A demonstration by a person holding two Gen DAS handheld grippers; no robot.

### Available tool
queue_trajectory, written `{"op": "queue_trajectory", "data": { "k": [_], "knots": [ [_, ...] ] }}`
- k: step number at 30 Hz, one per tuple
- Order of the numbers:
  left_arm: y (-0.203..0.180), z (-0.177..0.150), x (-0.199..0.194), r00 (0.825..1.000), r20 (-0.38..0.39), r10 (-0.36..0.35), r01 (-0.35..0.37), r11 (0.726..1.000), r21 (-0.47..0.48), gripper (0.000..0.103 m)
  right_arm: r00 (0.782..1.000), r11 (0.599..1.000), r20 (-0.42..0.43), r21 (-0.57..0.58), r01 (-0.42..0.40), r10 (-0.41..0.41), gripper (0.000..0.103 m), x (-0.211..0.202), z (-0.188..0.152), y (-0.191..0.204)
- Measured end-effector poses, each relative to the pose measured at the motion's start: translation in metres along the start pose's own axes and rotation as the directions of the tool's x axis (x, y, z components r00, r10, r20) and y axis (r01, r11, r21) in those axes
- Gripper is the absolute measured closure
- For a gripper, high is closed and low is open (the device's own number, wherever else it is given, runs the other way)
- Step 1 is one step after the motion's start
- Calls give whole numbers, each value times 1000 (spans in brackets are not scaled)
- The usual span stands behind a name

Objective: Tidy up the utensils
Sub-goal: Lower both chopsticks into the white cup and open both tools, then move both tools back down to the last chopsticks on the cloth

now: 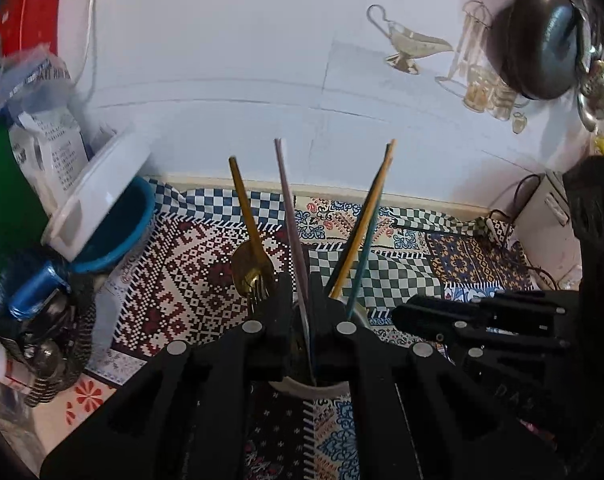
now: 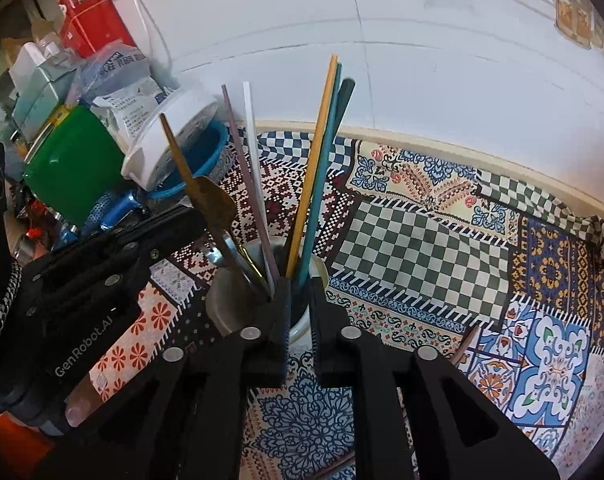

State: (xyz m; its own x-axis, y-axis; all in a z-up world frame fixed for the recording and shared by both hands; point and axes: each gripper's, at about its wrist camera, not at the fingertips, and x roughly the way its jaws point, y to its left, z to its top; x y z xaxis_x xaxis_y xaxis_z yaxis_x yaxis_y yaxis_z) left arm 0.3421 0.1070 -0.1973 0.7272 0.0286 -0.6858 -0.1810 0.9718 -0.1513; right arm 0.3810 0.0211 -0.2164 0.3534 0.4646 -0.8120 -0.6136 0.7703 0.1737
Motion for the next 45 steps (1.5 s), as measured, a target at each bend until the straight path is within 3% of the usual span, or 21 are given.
{"op": "queue_trajectory", "data": {
  "k": [5,8,11,13,16,19,24,31,36,45],
  "knots": [
    [-8,0,-23,999,26,41,-42,999,26,93,999,1000,45,-1,16,-16,80,-27,-4,-2],
    [-12,-1,-32,998,32,60,-62,997,36,85,997,1000,69,-2,27,-27,70,-43,-7,-4],
    [-16,-5,-44,996,37,76,-77,997,30,70,995,999,86,-4,49,-48,65,-56,-14,-8],
    [-17,-8,-50,995,44,91,-92,996,19,54,995,998,81,-8,63,-62,65,-62,-20,-12],
    [-19,-15,-57,991,51,125,-125,992,13,43,995,997,60,1,80,-79,64,-65,-33,-20],
    [-20,-27,-56,989,25,146,-147,989,14,41,995,995,14,27,96,-96,63,-59,-49,-32],
    [-18,-55,-38,986,-82,148,-148,989,15,40,989,990,-99,78,117,-109,63,-31,-82,-53],
    [-17,-98,-7,960,-228,164,-160,987,33,40,967,982,-230,126,142,-111,63,14,-120,-61],
    [-20,-115,7,946,-288,150,-144,989,43,40,958,977,-261,137,161,-121,63,31,-135,-56],
    [-29,-118,15,946,-293,140,-115,988,102,40,949,968,-230,79,237,-214,63,34,-150,-42]
  ]
}}
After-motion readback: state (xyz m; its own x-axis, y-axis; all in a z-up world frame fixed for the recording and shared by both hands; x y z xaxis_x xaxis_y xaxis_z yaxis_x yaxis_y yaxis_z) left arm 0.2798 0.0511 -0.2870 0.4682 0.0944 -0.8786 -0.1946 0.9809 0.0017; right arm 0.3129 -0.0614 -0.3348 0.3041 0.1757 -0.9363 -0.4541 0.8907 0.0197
